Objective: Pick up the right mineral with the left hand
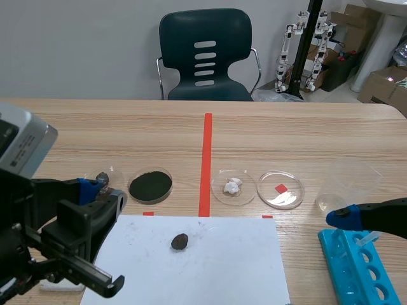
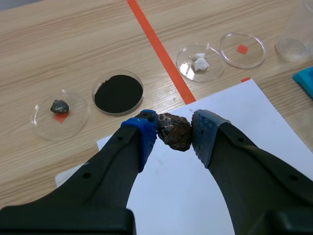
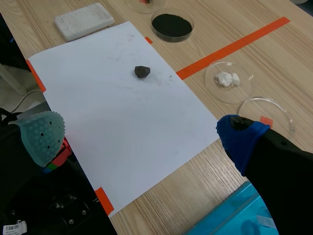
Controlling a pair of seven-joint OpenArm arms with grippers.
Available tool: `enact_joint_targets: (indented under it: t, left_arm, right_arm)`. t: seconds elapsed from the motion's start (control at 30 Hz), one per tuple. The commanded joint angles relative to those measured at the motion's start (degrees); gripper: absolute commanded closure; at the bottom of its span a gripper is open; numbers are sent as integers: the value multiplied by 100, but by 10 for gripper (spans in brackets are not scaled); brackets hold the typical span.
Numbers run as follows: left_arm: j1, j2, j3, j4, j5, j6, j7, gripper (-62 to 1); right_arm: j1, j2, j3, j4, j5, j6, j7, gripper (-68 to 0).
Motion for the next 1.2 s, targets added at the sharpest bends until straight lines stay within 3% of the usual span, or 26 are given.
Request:
enact_joint_targets:
  t: [0.0, 0.23, 1.17]
  left_arm:
    - [76, 11, -15, 74, 52, -11, -210, -160]
    - [407, 11, -15, 76, 177, -9, -695, -160]
    - [404, 11, -15, 76, 177, -9, -684, -160]
  right_arm:
    - [7, 74, 7, 26, 63, 0, 66, -679]
    - [7, 74, 7, 26, 63, 0, 66, -679]
    - [7, 74, 7, 26, 63, 0, 66, -679]
